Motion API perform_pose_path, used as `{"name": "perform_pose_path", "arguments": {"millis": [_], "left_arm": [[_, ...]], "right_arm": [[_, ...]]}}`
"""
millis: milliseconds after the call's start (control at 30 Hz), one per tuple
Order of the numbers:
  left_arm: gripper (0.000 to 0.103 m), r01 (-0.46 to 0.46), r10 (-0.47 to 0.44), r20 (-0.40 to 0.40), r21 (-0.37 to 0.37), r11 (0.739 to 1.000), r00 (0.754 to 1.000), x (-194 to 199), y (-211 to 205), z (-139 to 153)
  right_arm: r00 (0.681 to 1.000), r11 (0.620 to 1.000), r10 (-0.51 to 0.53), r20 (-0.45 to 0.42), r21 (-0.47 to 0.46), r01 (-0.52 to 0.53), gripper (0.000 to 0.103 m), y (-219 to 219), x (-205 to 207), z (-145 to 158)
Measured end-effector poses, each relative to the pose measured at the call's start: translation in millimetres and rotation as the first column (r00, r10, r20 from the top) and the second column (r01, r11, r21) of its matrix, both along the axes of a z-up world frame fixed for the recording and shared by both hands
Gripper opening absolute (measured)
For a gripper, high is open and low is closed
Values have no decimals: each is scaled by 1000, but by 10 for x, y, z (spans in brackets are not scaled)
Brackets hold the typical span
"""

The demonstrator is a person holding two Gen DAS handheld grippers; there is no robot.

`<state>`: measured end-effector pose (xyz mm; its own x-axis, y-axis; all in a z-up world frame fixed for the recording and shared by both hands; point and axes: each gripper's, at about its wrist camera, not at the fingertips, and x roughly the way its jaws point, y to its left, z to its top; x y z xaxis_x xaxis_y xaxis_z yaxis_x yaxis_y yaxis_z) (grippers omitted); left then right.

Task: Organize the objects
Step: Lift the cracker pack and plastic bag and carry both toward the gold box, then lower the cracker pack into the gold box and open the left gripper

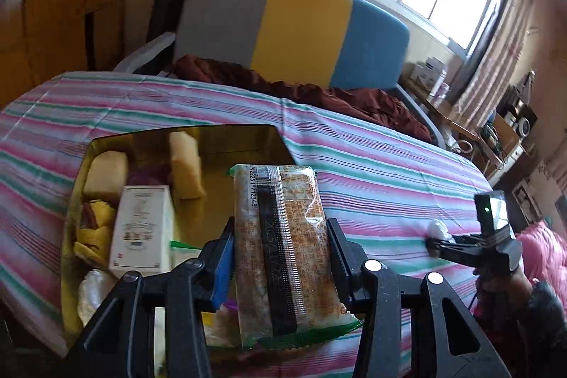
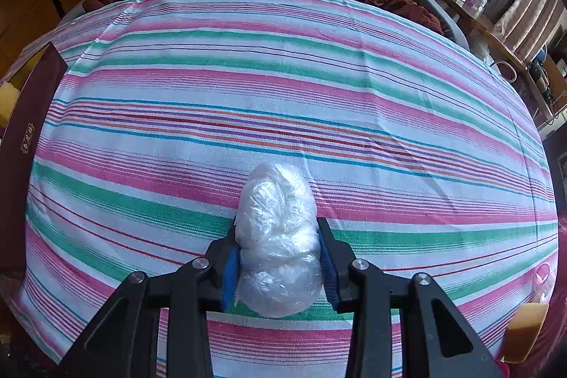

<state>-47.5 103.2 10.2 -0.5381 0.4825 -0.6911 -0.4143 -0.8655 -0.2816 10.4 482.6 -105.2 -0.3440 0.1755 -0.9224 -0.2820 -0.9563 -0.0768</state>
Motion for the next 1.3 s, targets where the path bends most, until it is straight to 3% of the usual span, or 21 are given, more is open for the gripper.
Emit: {"name": "perform_pose_path", "arguments": {"millis": [133, 333, 700, 1000, 1300], "left_arm": [[47, -49, 48, 65, 13, 999, 997, -361, -228, -68], [47, 31, -26, 58, -83, 996, 998, -696, 129, -173], [47, 93, -58, 167, -205, 974, 984, -1265, 601, -707], [52, 86, -44, 186, -228, 970, 982, -1331, 660, -830], [54, 39, -17, 97, -234, 971, 995, -1063, 520, -579]], "right_arm": [[1000, 1000, 4, 4, 7, -4, 39, -6, -21, -2], [1000, 1000, 8, 6, 11, -8, 39, 8, -42, -7], [1000, 1000, 17, 10, 25, -17, 39, 4, -58, -8], [1000, 999, 16, 11, 31, -17, 39, 19, -76, -21], [1000, 1000, 12, 7, 27, -12, 39, 40, -72, -5]]}}
